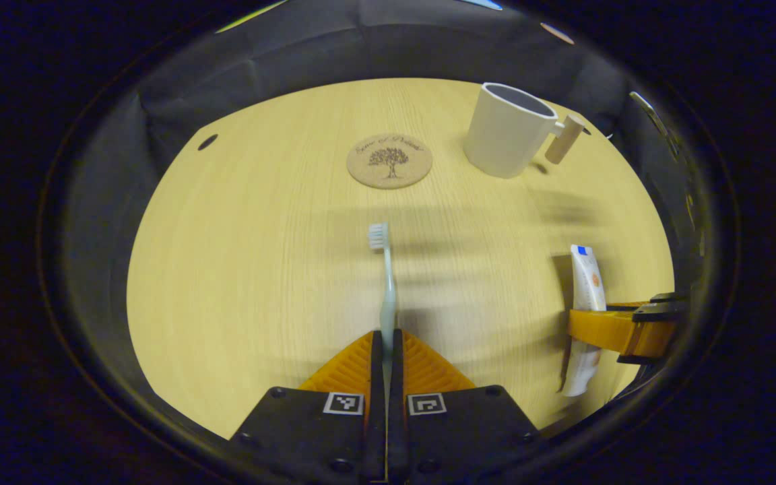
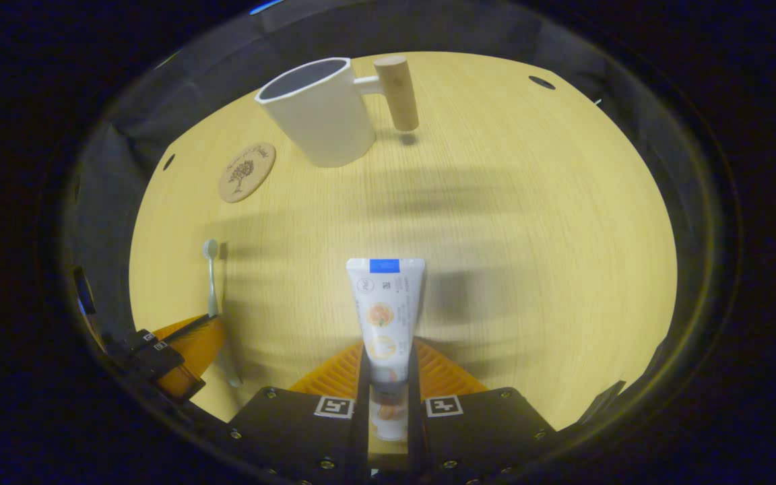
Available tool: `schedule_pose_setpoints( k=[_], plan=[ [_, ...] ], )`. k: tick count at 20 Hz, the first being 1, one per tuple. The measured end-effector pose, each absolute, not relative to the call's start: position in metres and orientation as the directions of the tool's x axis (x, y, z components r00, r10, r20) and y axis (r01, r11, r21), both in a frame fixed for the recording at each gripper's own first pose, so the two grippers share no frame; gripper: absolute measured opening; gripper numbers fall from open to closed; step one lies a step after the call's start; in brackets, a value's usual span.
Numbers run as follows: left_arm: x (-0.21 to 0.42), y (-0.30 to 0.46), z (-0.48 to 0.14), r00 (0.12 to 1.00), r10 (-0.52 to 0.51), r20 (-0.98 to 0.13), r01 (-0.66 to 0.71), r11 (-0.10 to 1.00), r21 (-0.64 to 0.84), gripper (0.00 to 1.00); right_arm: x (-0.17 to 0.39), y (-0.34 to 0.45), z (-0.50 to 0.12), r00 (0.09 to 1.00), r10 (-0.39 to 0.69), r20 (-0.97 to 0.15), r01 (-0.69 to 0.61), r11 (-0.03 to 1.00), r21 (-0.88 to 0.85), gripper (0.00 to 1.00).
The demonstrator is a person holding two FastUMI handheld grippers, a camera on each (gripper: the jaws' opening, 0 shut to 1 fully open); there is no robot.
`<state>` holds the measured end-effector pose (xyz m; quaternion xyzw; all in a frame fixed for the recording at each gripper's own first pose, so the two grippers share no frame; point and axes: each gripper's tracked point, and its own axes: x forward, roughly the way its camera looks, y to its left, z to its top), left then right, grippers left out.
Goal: Put the toothbrush and toothpaste on the desktop into the cup, then pick up the cup and place it on the coaster on the desktop.
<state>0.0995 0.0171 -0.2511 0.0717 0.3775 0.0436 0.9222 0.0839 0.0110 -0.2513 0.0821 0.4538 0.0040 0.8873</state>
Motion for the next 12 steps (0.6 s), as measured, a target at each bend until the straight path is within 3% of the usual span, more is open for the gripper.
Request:
schedule_pose_setpoints(
  k=[12],
  plan=[
    [0.098, 0.024, -0.128, 0.928, 0.03, -0.37, 0.014, 0.993, 0.113, 0.1, 0.116, 0.012, -0.141, 0.806, 0.122, -0.58, -0.007, 0.98, 0.197, 0.24]
  ],
)
